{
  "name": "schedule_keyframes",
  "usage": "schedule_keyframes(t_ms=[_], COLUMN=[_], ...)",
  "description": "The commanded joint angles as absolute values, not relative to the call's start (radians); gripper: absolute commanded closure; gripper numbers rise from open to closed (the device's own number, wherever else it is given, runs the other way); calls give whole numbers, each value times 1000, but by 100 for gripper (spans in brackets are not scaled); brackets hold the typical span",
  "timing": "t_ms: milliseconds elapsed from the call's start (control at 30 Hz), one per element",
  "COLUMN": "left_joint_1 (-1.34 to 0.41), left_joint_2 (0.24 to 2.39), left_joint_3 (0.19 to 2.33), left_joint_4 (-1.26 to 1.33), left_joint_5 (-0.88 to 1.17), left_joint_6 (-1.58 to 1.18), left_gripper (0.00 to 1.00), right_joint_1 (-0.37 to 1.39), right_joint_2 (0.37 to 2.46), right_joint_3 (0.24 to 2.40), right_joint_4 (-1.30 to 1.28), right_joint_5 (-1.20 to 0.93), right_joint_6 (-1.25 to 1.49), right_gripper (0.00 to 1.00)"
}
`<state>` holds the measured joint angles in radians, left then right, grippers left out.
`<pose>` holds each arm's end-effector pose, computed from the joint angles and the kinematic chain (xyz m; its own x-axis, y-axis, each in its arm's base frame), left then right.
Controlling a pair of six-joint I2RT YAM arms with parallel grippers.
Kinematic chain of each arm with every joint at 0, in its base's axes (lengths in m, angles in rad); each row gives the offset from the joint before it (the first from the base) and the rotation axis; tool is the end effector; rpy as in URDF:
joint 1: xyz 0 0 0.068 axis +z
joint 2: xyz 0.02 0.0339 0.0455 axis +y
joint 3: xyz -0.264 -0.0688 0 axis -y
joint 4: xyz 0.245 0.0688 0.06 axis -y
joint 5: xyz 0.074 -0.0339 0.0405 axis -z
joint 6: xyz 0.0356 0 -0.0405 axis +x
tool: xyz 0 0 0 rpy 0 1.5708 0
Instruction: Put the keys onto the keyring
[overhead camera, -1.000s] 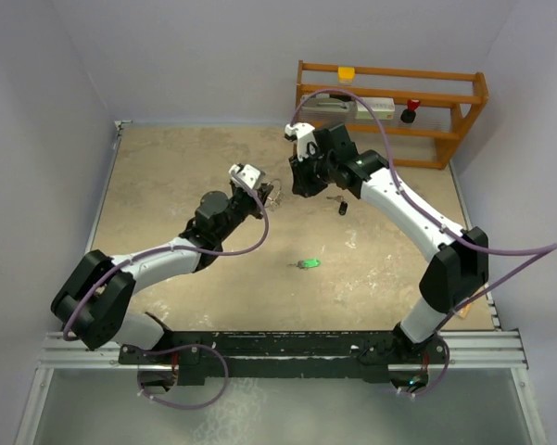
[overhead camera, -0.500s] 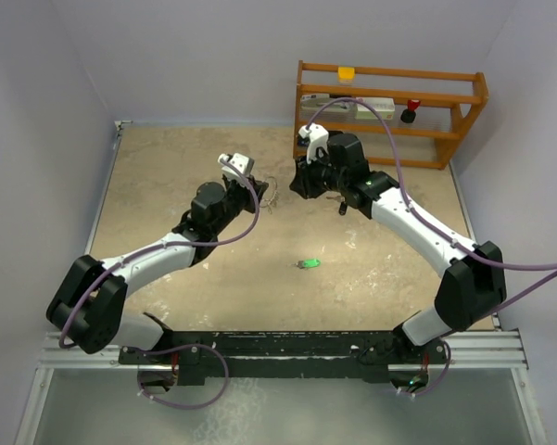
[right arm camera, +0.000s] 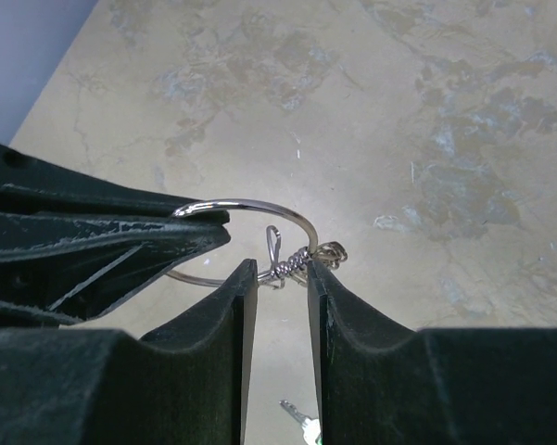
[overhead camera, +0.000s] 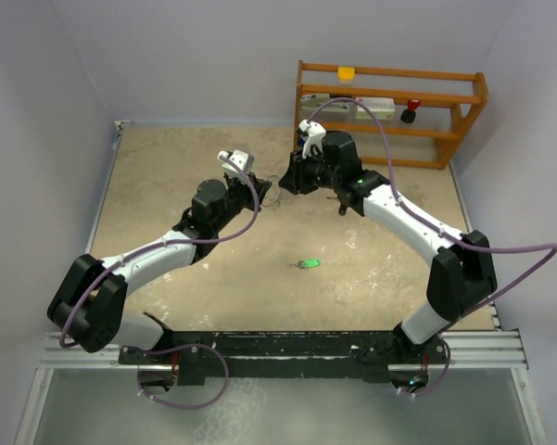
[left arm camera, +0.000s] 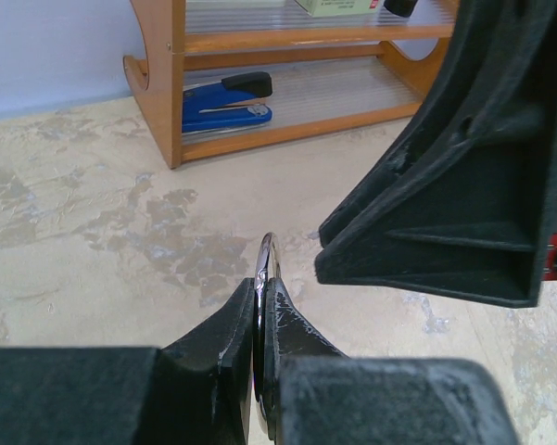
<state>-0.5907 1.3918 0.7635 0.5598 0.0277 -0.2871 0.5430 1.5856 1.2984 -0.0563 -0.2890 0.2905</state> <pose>0.2617 -0.1767 0.2703 -0.2187 -0.1942 -0.9563 0.5399 0.7923 -0.2843 0.3181 0.2038 0.3292 -0.4839 0.0286 -0.8746 -0.6121 0.7033 0.3617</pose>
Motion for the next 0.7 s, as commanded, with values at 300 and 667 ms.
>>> schedule_keyframes(t_ms=[300,667], left_joint_1=[-589,-589], left_joint_2=[1363,1337], left_joint_3=[797,808], left_joint_4=[617,626], left_joint_5=[97,134], left_joint_6=[-292,-331], left_gripper=[100,100], right_joint_1=[545,546], right_joint_2=[1609,1650], right_joint_3=[1326,1335], right_joint_4=[52,66], right_joint_5=[-276,-280], right_joint_6=[287,259], right_gripper=[64,66])
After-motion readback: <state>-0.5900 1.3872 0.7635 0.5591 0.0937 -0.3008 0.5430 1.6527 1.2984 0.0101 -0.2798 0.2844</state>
